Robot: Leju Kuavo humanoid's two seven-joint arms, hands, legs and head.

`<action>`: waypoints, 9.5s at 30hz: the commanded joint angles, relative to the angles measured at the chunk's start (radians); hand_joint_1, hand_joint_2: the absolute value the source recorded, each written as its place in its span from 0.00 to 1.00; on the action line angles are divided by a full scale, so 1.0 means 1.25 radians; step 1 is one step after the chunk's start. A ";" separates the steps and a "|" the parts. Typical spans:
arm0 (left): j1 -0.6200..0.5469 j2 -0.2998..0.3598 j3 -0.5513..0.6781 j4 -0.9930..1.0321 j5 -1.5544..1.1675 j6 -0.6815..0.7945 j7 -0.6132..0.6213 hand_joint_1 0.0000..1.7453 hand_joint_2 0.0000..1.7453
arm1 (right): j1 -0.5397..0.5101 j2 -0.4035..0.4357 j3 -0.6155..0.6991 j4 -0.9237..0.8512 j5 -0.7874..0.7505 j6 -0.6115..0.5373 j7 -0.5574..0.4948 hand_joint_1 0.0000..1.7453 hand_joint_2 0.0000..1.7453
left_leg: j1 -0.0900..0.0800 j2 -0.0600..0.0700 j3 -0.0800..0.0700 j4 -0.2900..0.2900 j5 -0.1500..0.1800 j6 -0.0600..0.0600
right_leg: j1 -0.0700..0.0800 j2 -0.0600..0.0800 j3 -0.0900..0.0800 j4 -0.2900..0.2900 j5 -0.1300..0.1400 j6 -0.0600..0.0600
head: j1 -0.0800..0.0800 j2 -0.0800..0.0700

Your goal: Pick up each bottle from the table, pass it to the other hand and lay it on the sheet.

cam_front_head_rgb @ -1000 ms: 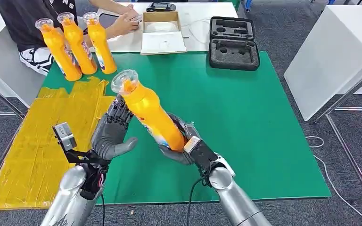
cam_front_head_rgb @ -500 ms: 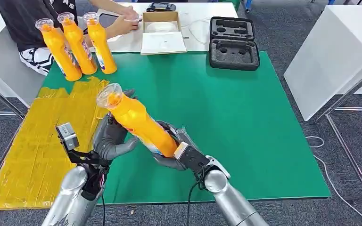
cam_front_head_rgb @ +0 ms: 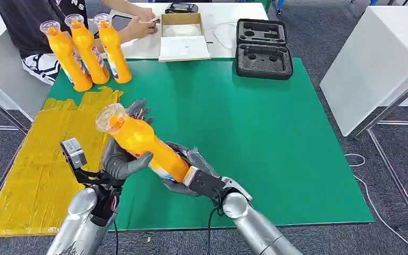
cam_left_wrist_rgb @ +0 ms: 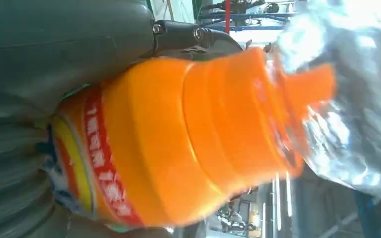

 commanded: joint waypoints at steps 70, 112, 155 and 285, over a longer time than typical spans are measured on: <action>-0.021 0.006 0.000 0.035 -0.030 0.039 -0.015 1.00 1.00 | 0.016 -0.048 0.021 -0.020 -0.053 -0.021 -0.008 0.00 1.00 | 0.001 0.000 0.003 0.001 -0.002 -0.002 | 0.001 -0.002 0.004 0.000 -0.002 -0.001 | 0.000 0.000; -0.147 0.094 -0.037 0.184 -1.245 0.552 0.133 1.00 1.00 | 0.127 -0.129 -0.237 -0.303 -0.199 0.187 0.022 0.00 1.00 | 0.000 0.001 0.002 0.000 -0.001 -0.001 | 0.000 -0.001 0.002 0.000 -0.001 -0.001 | 0.000 0.000; -0.269 0.108 0.044 0.576 -1.429 0.499 0.181 1.00 1.00 | 0.072 -0.135 -0.220 -0.281 -0.217 0.188 0.054 0.00 1.00 | 0.001 0.002 0.003 0.000 -0.001 -0.001 | 0.001 0.001 0.003 -0.001 0.000 -0.001 | 0.000 0.000; 0.081 -0.023 0.015 -0.163 -0.167 0.045 -0.099 0.00 1.00 | 0.287 -0.039 -0.245 -0.540 -0.070 -0.063 -0.044 0.00 1.00 | 0.001 0.002 0.004 0.001 -0.002 -0.002 | 0.001 -0.001 0.004 0.000 -0.002 -0.001 | 0.000 0.000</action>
